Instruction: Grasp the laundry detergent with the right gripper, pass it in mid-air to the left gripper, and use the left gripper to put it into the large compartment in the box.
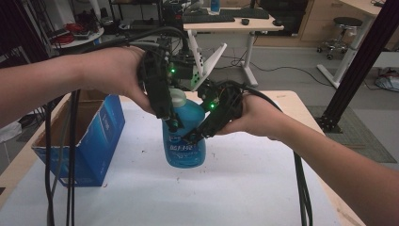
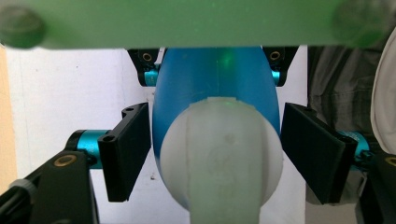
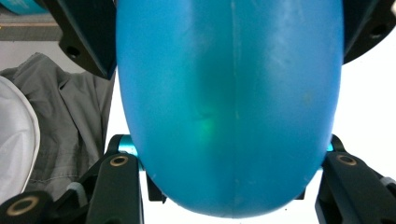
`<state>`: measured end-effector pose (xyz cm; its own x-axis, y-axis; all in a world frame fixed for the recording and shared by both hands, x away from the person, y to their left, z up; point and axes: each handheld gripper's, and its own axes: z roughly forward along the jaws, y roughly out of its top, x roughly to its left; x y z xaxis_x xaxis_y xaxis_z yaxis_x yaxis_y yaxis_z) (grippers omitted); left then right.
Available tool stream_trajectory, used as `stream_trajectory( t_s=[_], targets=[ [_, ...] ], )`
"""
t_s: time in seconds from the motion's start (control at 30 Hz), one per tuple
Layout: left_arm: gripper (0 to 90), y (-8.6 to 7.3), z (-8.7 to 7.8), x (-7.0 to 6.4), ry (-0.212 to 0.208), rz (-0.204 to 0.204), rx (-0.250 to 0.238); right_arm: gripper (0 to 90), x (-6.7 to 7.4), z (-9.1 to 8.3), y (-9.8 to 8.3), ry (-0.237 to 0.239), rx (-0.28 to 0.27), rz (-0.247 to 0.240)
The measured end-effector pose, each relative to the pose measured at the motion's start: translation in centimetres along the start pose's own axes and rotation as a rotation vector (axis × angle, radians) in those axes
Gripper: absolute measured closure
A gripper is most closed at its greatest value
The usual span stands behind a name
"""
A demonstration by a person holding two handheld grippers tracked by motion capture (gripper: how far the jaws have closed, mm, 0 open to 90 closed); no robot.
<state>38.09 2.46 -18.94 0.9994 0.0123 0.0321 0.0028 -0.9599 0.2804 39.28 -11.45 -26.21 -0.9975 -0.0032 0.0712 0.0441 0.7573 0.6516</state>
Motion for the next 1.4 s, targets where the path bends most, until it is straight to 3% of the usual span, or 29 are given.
stream_trajectory(
  t_s=[0.07, 0.23, 0.4, 0.77, 1.07, 1.1, 1.2, 1.3, 1.4],
  targets=[
    [25.9, 0.0, 0.0, -0.01, 0.003, -0.001, 0.0, 46.7, -0.12, 0.06, -0.01, -0.007, -0.005, -0.015],
    [26.7, -0.03, 0.02, 0.0, 0.012, -0.004, 0.004, 46.6, -0.01, 0.04, -0.01, -0.002, 0.006, 0.003],
    [28.6, 0.01, 0.07, -0.05, 0.006, -0.009, -0.005, 46.6, -0.21, 0.18, 0.0, -0.011, -0.004, -0.025],
    [33.0, 0.03, 0.03, -0.09, 0.004, -0.008, -0.009, 46.6, 0.0, 0.2, 0.06, 0.004, 0.003, 0.002],
    [33.9, 0.07, 0.02, -0.08, 0.009, -0.013, -0.003, 46.6, -0.07, 0.23, 0.05, 0.001, 0.008, -0.013],
    [34.8, 0.08, 0.03, -0.11, 0.013, -0.017, -0.006, 46.6, -0.22, 0.24, 0.03, -0.005, 0.009, -0.033],
    [34.9, 0.08, 0.02, -0.1, 0.014, -0.017, -0.008, 46.6, -0.21, 0.23, 0.02, -0.005, 0.008, -0.03],
    [35.9, 0.09, -0.02, -0.09, 0.018, -0.019, -0.008, 46.5, 0.09, 0.14, 0.09, 0.004, 0.009, 0.013],
    [35.9, 0.13, 0.02, -0.09, 0.022, -0.019, -0.007, 46.5, -0.05, 0.18, 0.07, 0.002, 0.004, -0.006]
  ],
)
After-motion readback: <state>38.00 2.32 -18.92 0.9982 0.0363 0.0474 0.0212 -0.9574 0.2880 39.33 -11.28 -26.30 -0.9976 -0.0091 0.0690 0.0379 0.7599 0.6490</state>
